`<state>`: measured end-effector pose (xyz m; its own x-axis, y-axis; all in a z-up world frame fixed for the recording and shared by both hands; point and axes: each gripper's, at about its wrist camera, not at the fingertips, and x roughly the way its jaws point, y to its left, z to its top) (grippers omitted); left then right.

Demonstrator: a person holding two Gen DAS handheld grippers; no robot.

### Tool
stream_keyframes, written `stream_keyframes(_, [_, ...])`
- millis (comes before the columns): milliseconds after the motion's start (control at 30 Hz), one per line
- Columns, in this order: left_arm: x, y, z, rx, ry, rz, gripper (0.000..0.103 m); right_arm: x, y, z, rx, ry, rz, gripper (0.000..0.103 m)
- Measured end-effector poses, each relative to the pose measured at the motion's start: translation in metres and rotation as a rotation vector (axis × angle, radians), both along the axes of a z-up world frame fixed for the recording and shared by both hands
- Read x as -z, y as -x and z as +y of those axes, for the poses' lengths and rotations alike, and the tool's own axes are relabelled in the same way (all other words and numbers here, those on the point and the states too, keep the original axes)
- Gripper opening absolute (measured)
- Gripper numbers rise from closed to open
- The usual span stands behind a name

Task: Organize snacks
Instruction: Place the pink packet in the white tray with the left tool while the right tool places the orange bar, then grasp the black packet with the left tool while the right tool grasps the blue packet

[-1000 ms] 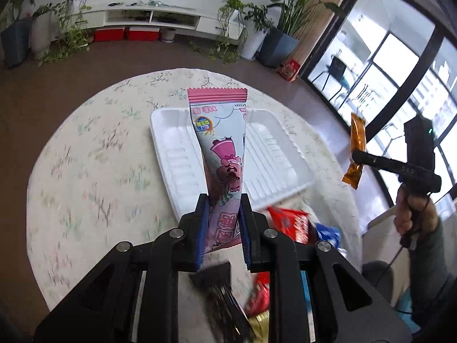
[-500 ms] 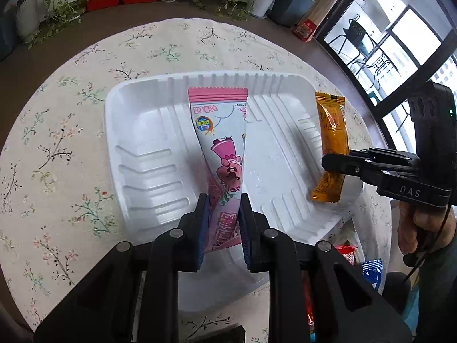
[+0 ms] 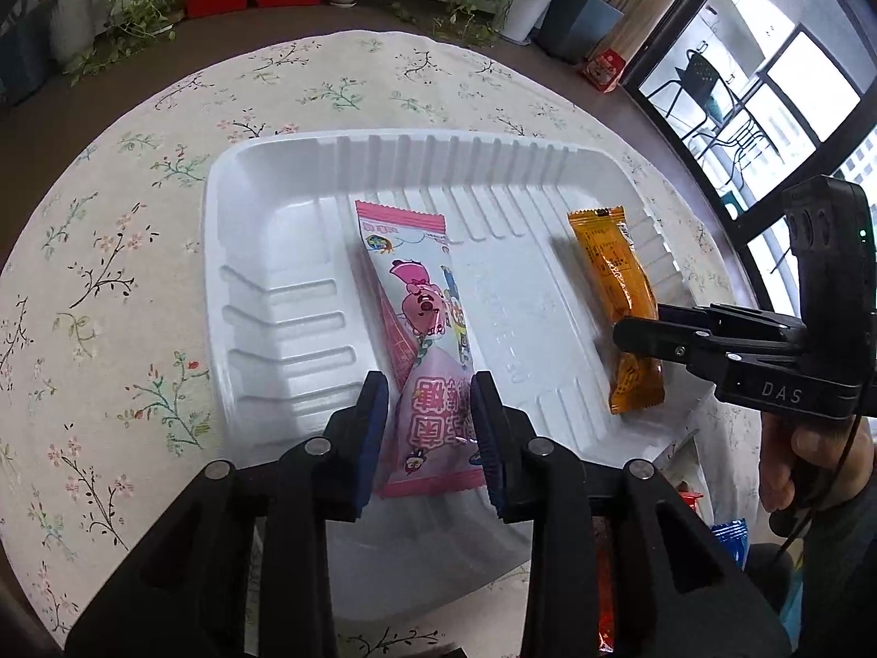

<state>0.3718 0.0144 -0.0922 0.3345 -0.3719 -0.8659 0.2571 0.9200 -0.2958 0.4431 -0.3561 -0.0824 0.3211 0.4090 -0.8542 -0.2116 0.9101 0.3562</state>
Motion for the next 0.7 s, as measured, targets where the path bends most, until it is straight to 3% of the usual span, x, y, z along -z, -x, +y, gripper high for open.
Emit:
stream_keyframes(33, [-0.001,-0.001,0.001,-0.004,0.01,-0.007,0.031,-0.001,0.002,-0.002,0.002,-0.001,-0.003,0.042])
stream_keyframes(100, [-0.009,0.002,0.005,-0.012,0.032,-0.037,0.06,-0.006,0.006,-0.006,0.009,-0.015,-0.017,0.045])
stream_keyframes(267, [-0.042,0.021,0.025,-0.041,0.11,-0.114,0.066,-0.027,0.018,-0.02,0.021,-0.055,-0.069,0.051])
stream_keyframes(333, [-0.057,0.035,0.034,-0.051,0.134,-0.156,0.076,-0.04,0.029,-0.028,0.027,-0.06,-0.1,0.053])
stream_keyframes(400, [-0.075,0.059,0.048,-0.061,0.146,-0.201,0.101,-0.06,0.047,-0.038,0.032,-0.081,-0.151,0.061])
stream_keyframes(500, [-0.095,0.106,0.065,-0.048,0.166,-0.323,0.103,-0.087,0.081,-0.057,0.058,-0.142,-0.232,0.077])
stream_keyframes(567, [-0.105,0.144,0.072,-0.046,0.119,-0.423,0.103,-0.103,0.108,-0.07,0.074,-0.2,-0.285,0.081])
stream_keyframes(633, [-0.111,0.178,0.076,-0.079,0.038,-0.436,0.103,-0.114,0.14,-0.079,0.092,-0.233,-0.33,0.082])
stream_keyframes(700, [-0.111,0.205,0.08,-0.104,0.003,-0.394,0.103,-0.118,0.173,-0.083,0.111,-0.243,-0.357,0.082])
